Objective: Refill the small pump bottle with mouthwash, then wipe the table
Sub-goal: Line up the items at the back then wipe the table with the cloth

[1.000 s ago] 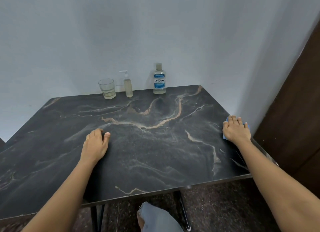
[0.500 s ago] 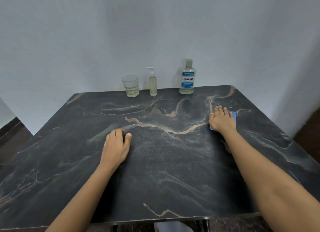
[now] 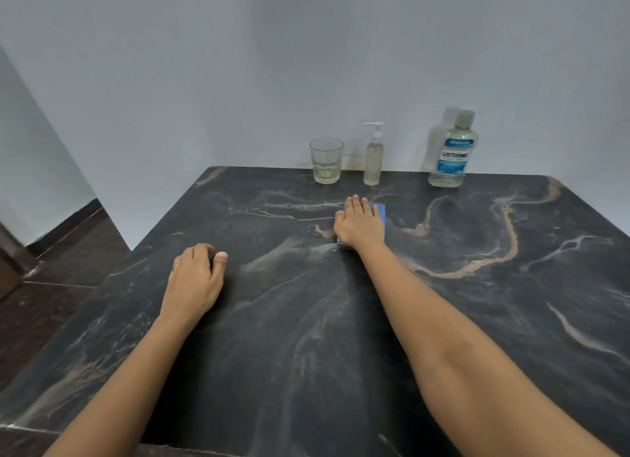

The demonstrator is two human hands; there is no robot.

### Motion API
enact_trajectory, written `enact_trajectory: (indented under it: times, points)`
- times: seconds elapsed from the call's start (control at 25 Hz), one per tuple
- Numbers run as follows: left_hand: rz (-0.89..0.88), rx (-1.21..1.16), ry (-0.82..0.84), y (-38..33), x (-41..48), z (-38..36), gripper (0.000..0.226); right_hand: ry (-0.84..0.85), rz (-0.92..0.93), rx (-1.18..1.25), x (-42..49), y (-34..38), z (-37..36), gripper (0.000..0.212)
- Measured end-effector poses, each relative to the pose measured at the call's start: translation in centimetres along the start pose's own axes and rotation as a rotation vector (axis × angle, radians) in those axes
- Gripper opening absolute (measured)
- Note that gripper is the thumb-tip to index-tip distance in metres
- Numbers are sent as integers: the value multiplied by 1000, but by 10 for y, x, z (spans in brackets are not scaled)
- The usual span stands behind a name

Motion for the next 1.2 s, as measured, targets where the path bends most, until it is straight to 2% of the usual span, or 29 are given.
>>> enact_trajectory:
  times: [0.36,0.48,0.64,0.96,1.2]
  points:
    - [44,2,-61,70,3,20,39,150,302,9,5,149,-79,56]
    - [71,4,-88,97,-2,28,40,256,450,-5,-5,194,-101,55]
    - [193,-17,-133,137,-14,38,40,390,647,-36,-31,236,-118,54]
    - [382,-179,-296,157,-41,72,36,578,1113,-99,-123,279,-136,54]
    - [461,-227,-269,160,-66,93,40,677,1351,-69,-195,264,-128,65]
Point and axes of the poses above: each hand's wrist, its own x-axis towards the middle knuckle, its own z-axis out of the back of the hand, y = z × x, the point moved 1 cm from there along x, towards the middle knuckle, and after that the axes turned 13 degrees about x, right-handed, at the moved point
